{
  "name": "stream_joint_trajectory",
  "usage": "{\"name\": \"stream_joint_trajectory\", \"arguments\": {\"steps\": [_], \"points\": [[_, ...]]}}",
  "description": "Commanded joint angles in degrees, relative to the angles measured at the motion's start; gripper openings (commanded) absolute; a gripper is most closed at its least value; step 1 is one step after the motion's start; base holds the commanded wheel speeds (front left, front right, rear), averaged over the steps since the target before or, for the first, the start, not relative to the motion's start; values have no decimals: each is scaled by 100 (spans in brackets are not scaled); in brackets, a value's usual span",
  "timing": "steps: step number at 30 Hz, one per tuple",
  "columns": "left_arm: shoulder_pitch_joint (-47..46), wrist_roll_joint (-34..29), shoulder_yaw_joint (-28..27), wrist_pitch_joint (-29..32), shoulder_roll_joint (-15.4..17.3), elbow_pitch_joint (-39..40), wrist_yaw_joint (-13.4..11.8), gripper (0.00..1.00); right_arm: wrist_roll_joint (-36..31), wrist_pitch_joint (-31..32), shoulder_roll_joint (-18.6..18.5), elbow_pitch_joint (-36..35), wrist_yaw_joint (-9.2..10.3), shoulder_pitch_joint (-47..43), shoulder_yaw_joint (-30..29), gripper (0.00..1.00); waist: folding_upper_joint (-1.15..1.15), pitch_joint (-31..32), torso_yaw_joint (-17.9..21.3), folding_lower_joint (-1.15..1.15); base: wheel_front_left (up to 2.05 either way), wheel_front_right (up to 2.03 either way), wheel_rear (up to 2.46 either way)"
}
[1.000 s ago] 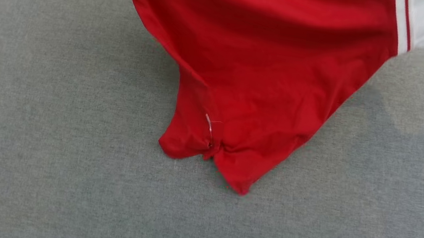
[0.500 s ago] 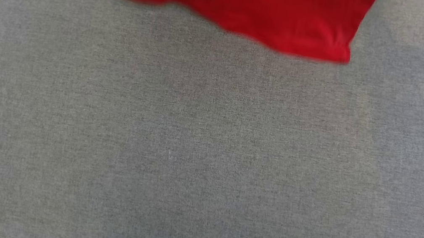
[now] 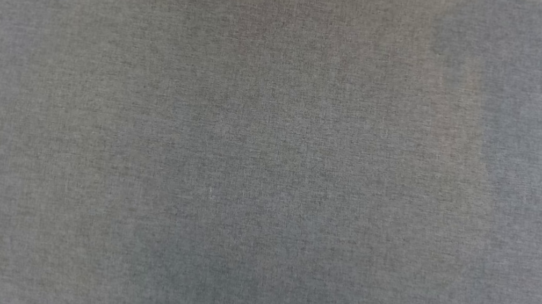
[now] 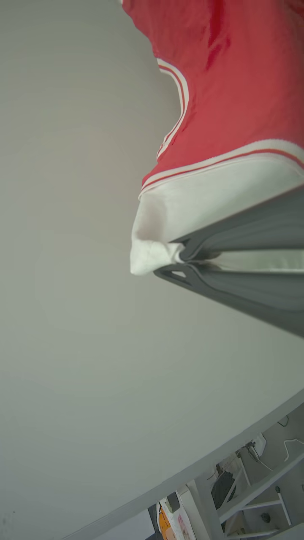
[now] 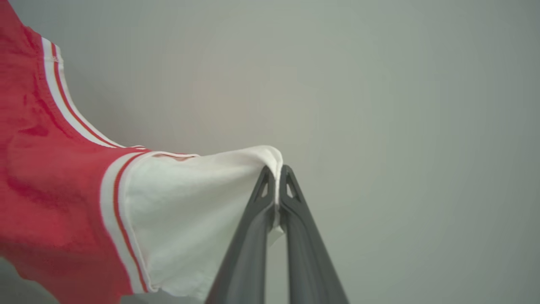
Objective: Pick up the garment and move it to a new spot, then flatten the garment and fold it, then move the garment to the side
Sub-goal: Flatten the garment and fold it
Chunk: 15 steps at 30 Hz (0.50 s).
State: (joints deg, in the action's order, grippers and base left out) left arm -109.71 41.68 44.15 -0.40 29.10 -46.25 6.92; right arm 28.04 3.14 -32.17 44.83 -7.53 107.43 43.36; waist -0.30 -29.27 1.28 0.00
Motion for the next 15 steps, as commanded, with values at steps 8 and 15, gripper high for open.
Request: {"name": "stream_joint_trajectory", "arguments": {"steps": [8,15], "points": [[915,379,287,-465,-89,-319,54,0,630,-524,168,234,4,-753,687,0,30,-99,-17,0,0,0,0],[1954,755,637,-760,184,-48,56,0,1098,-794,191,120,4,-1589,1309,0,30,130,-15,0,0,0,0]]}}
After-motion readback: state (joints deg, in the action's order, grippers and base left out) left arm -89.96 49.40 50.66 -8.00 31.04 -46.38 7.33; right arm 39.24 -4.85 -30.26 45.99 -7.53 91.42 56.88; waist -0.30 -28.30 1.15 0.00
